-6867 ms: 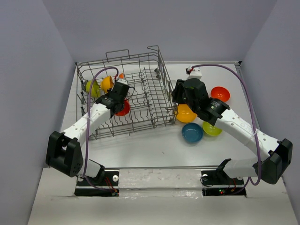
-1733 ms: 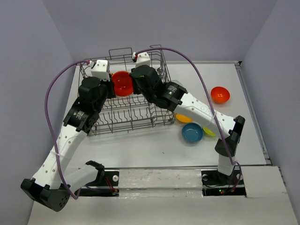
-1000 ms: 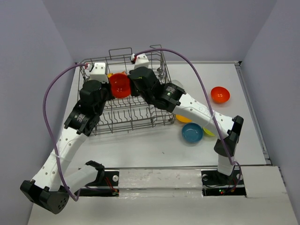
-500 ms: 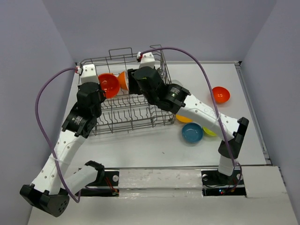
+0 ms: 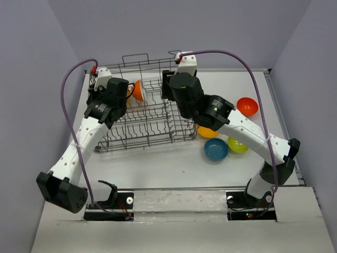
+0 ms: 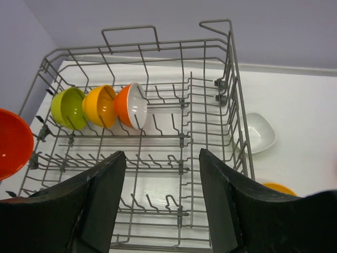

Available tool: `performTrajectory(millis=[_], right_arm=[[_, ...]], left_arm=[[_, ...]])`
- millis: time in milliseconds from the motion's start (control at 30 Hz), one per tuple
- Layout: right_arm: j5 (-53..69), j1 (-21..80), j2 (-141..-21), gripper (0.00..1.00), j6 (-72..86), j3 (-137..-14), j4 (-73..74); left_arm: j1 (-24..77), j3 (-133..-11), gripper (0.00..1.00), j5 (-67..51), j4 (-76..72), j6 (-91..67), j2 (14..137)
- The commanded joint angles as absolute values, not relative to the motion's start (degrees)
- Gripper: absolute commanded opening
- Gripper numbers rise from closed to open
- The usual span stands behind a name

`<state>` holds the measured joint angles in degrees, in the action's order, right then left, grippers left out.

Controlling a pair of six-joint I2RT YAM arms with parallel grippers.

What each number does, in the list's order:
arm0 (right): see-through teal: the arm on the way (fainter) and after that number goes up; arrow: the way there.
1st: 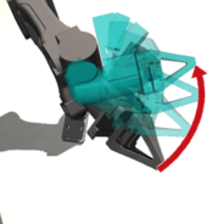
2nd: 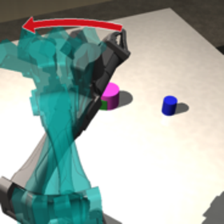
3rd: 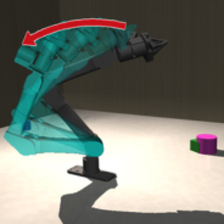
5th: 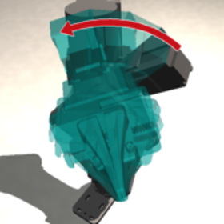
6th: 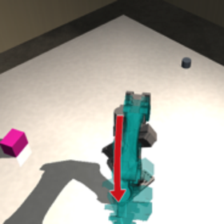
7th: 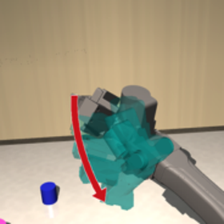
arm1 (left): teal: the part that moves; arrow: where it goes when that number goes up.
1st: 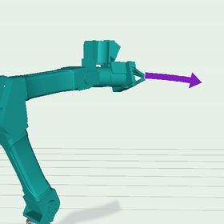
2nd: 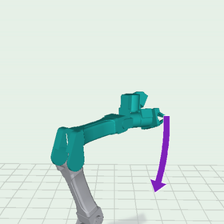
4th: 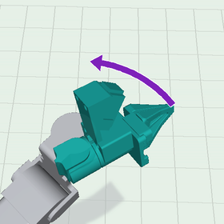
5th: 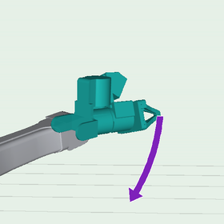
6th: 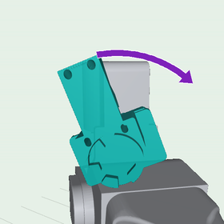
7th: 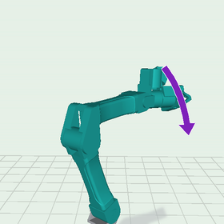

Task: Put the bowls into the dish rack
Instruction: Insert the bowl into the dish rack.

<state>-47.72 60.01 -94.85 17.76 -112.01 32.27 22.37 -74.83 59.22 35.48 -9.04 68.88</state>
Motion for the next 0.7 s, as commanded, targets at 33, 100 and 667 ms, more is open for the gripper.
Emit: performTrajectory(millis=[33, 100, 667], right_arm=[[-51.85, 59.85, -92.20, 0.64, 17.14, -108.64, 29.62], [-52.21, 59.85, -91.15, 0.64, 17.31, -107.05, 28.74], [-49.75, 59.85, -74.19, 0.64, 20.13, -83.33, 16.71]], left_arm=[[22.32, -80.33, 0.00, 76.36, 44.97, -11.95, 75.31], [23.11, -80.51, 0.00, 79.10, 44.83, -11.87, 77.25], [27.07, -64.43, 0.00, 93.25, 19.70, 18.88, 76.73]])
